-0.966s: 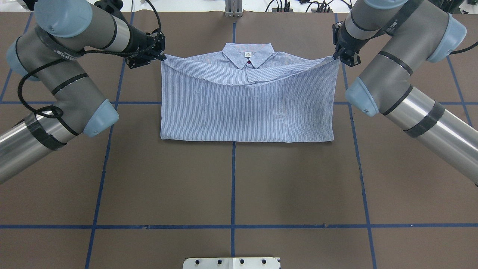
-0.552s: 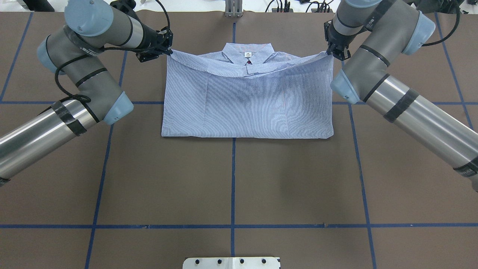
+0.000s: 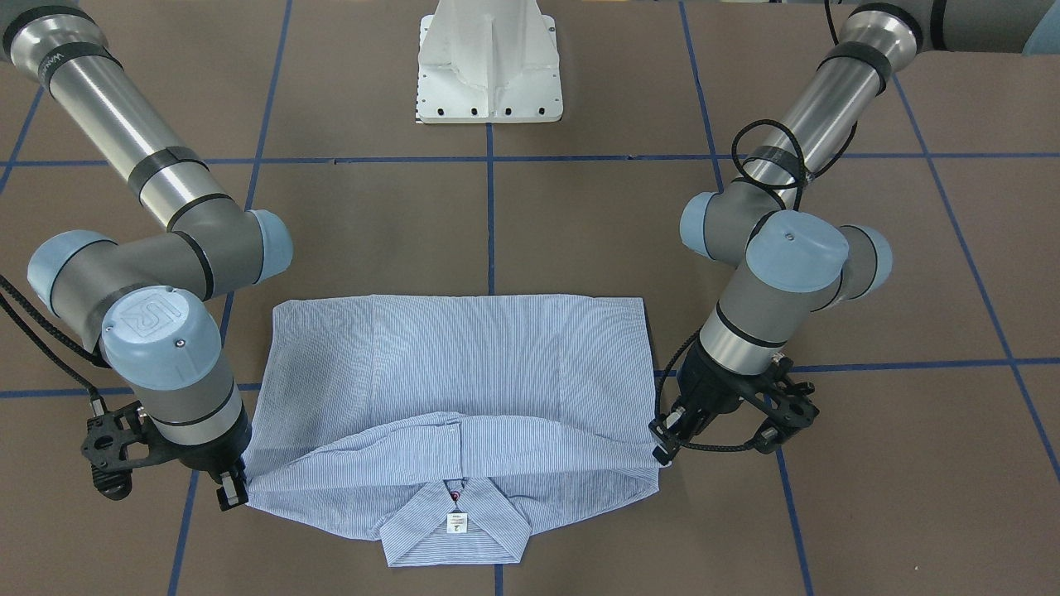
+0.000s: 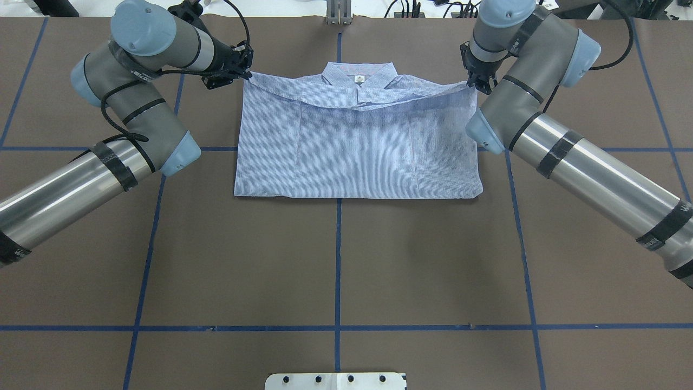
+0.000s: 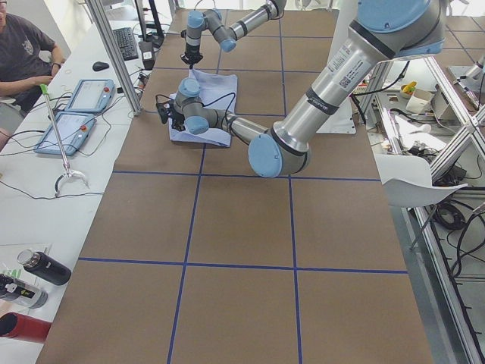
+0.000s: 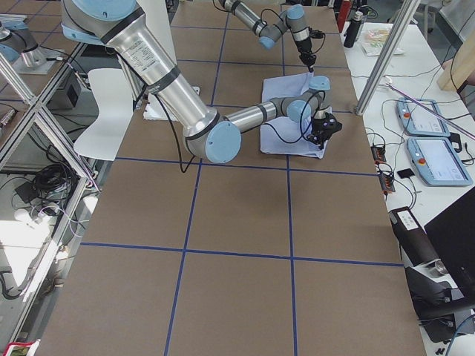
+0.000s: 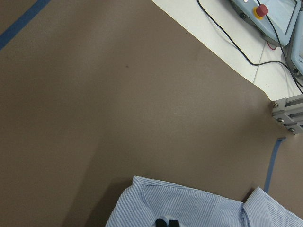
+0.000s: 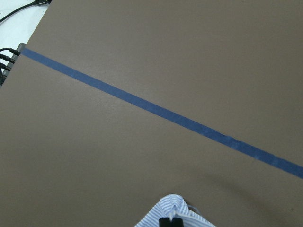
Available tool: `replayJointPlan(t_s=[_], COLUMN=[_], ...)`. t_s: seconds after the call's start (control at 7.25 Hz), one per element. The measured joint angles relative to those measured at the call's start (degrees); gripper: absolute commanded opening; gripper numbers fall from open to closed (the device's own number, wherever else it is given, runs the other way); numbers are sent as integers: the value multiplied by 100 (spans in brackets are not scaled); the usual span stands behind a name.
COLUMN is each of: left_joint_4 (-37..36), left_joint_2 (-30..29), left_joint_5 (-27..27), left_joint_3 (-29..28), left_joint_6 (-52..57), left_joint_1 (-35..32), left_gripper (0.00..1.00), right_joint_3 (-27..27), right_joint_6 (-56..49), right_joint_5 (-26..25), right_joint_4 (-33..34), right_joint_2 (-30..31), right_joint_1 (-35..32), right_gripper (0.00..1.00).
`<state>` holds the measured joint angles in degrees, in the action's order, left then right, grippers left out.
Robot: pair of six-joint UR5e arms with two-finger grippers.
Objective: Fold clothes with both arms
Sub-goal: 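Release the hem near the collar and raise both grippers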
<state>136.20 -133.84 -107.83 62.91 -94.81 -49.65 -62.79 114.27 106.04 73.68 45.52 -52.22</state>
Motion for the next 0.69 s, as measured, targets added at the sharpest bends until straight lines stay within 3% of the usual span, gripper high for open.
replayJointPlan(t_s=[0.14, 0.41, 0.69], left_joint_4=[75, 179, 207], left_joint_2=[-74, -118, -62], left_joint_5=[80, 166, 147], left_joint_3=[-188, -367, -116], left_joint_6=[105, 617, 815], left_joint_1=[10, -19, -97], left_gripper=[100, 100, 100], right_joint_3=[173, 355, -191], right_joint_6=[-97, -208, -185], right_joint_5=[-41, -62, -32], right_joint_4=[-90, -259, -256], right_joint_2=[-71, -173, 72], right_joint_1=[20, 19, -2], right_gripper=[99, 100, 100])
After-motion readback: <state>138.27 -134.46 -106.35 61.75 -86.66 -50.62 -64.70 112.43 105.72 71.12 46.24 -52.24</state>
